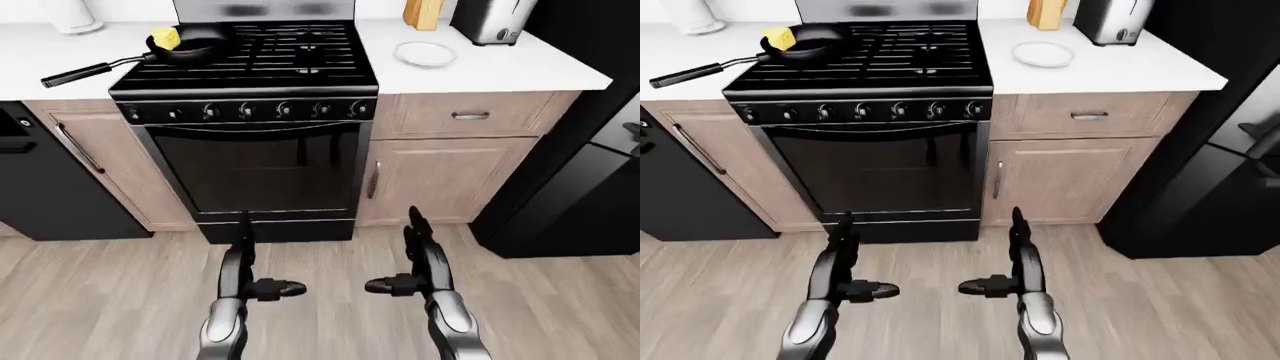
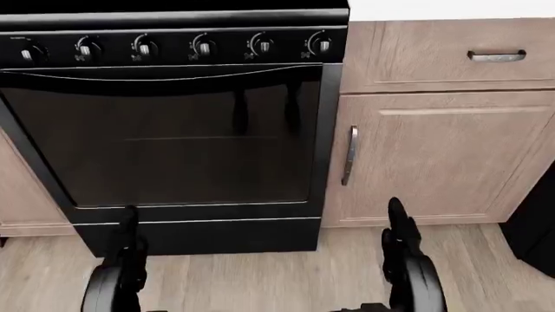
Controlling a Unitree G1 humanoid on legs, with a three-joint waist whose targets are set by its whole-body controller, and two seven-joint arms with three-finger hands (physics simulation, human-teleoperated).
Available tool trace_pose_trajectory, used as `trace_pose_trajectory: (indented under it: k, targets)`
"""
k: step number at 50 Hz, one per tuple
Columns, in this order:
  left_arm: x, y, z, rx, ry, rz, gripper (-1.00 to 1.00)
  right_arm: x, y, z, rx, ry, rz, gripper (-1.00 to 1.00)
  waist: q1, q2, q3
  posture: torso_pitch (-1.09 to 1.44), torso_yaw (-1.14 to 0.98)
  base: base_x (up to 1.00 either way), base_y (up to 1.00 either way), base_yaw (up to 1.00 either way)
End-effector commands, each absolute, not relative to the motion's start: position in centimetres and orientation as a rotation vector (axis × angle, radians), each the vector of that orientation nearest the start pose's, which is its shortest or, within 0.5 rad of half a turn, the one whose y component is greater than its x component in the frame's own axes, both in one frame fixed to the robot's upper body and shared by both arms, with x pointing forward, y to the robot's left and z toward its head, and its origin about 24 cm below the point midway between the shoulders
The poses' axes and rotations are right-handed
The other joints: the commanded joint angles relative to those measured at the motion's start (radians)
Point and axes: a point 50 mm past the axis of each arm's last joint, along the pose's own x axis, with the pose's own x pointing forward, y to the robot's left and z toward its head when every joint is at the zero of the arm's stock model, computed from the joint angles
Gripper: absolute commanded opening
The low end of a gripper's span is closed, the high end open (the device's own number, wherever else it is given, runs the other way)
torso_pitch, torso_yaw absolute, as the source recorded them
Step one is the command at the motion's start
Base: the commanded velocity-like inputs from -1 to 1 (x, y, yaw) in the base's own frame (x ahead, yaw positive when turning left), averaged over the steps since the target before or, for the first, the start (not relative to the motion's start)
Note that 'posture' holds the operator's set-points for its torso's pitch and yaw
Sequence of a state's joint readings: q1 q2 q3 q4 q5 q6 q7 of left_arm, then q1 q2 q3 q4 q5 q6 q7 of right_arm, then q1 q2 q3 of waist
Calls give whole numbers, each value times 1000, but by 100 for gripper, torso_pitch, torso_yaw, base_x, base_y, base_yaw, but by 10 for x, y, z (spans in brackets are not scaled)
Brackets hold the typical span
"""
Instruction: Pick the cheese from the pan and place it on the plate.
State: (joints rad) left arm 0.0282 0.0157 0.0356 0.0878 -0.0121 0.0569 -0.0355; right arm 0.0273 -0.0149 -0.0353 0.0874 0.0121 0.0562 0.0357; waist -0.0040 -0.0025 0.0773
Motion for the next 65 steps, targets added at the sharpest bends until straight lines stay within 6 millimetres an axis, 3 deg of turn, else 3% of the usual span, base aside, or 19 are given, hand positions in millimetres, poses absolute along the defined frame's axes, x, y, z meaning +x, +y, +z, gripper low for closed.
trace_pose_trajectory:
  k: [1, 3, 4, 5, 7, 8, 25, 39, 46, 65]
  targets:
    - [253, 159, 40, -1, -6, -11, 100, 252, -159, 41, -5, 0, 5, 100, -2, -8, -1, 0, 0, 0, 0, 0]
    - [253, 158, 42, -3, -8, -13, 100, 252, -159, 40, -4, 0, 5, 100, 7, -1, -62, 0, 0, 0, 0, 0]
    - [253, 159, 42, -4, -7, -14, 100, 252, -159, 40, -5, 0, 5, 100, 7, -1, -52, 0, 0, 0, 0, 0]
    - [252, 159, 42, -5, -8, -14, 100, 252, -159, 40, -3, 1, 5, 100, 6, -6, -17, 0, 0, 0, 0, 0]
    - [252, 159, 42, -4, -8, -15, 100, 252, -159, 41, -2, 1, 3, 100, 7, -8, -69, 0, 0, 0, 0, 0]
    - [252, 159, 42, -5, -7, -14, 100, 252, -159, 40, -5, 1, 2, 100, 7, -8, -75, 0, 0, 0, 0, 0]
    - [254, 161, 44, -31, -12, 2, 100, 253, -160, 45, -1, -11, -10, 100, 8, -4, -91, 0, 0, 0, 0, 0]
    - [274, 170, 72, -45, -46, 50, 100, 270, -158, 80, 4, -43, -17, 100, 7, -3, -88, 0, 0, 0, 0, 0]
    - [284, 173, 89, -43, -55, 65, 100, 281, -159, 112, -4, -80, -22, 100, 7, 0, -84, 0, 0, 0, 0, 0]
    - [311, 183, 166, -34, -158, 70, 100, 307, -162, 190, -57, -142, -47, 100, 11, 0, -82, 0, 0, 0, 0, 0]
